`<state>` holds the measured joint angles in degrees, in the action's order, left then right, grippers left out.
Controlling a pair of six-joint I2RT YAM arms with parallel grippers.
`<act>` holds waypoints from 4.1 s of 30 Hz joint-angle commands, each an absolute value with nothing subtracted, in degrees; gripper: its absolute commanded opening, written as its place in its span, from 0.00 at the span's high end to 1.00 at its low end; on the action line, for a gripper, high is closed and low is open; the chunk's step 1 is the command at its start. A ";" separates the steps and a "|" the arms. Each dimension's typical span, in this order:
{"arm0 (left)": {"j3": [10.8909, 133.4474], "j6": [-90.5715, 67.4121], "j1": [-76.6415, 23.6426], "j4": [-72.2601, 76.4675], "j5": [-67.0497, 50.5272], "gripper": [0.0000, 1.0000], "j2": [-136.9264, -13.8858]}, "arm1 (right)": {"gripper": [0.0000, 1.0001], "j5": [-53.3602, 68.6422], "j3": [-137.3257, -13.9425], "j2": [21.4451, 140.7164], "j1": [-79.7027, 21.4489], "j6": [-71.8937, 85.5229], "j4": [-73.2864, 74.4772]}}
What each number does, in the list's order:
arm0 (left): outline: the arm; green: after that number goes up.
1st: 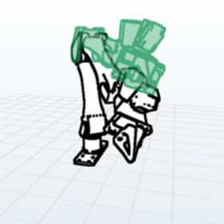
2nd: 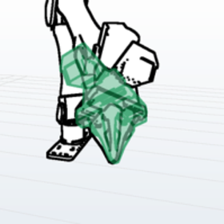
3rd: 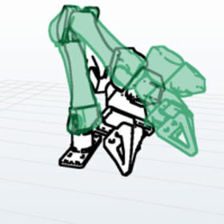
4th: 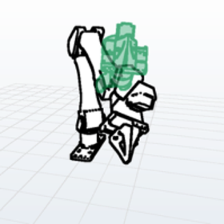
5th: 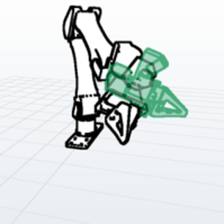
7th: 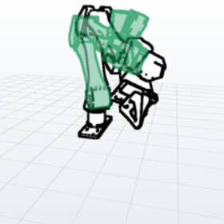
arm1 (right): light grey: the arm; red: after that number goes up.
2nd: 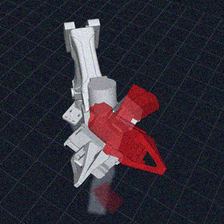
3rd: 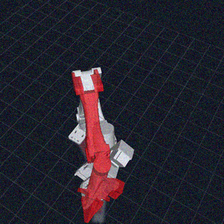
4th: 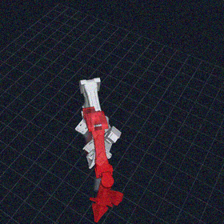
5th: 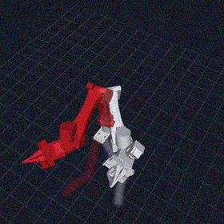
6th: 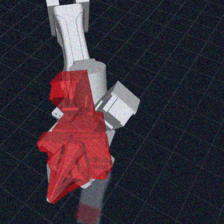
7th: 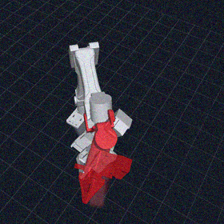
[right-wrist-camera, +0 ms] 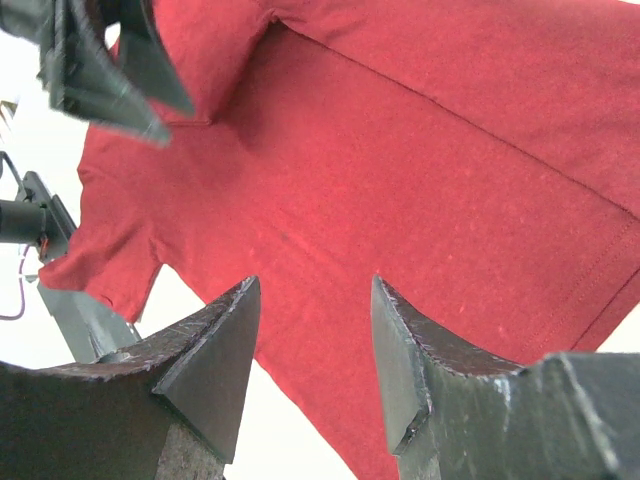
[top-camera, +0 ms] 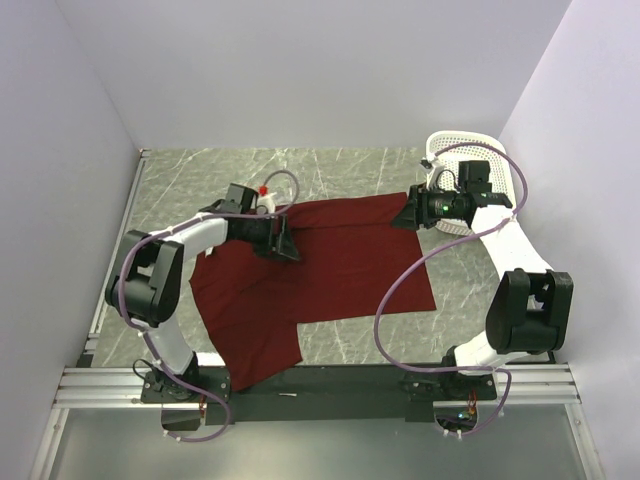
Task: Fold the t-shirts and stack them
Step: Fold the tshirt
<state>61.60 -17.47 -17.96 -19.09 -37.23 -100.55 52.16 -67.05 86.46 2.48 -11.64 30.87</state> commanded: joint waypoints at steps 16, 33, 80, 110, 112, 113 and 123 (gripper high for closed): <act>56.96 -23.29 -19.44 -15.81 -6.82 0.26 -76.65 | 0.44 53.00 -66.71 83.85 4.04 -13.00 30.76; 39.72 -55.55 -2.55 -42.80 -10.82 0.22 -52.03 | 0.30 44.33 -42.81 62.24 -38.99 -61.71 36.14; 44.91 -40.43 -2.55 -45.79 -10.90 0.06 -27.07 | 0.93 24.86 -55.02 90.44 -63.03 -37.80 12.57; 48.25 -37.62 -3.16 -45.09 -9.67 0.11 -30.50 | 0.47 35.36 -51.94 83.65 -61.24 -53.61 18.98; 47.99 -37.71 -3.08 -45.00 -10.63 0.11 -30.24 | 0.49 32.97 -53.52 86.21 -65.12 -53.96 18.11; 47.99 -37.71 -3.16 -45.17 -10.98 0.11 -30.06 | 0.49 30.26 -53.87 88.40 -66.17 -54.05 17.32; 50.01 -35.69 -3.43 -48.34 -7.39 0.11 -26.72 | 0.51 22.50 -58.35 100.19 -71.89 -56.61 14.68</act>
<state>46.94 -37.60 -3.09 -48.05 -10.11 -27.55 26.46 -55.18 98.83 -71.16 -55.02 17.04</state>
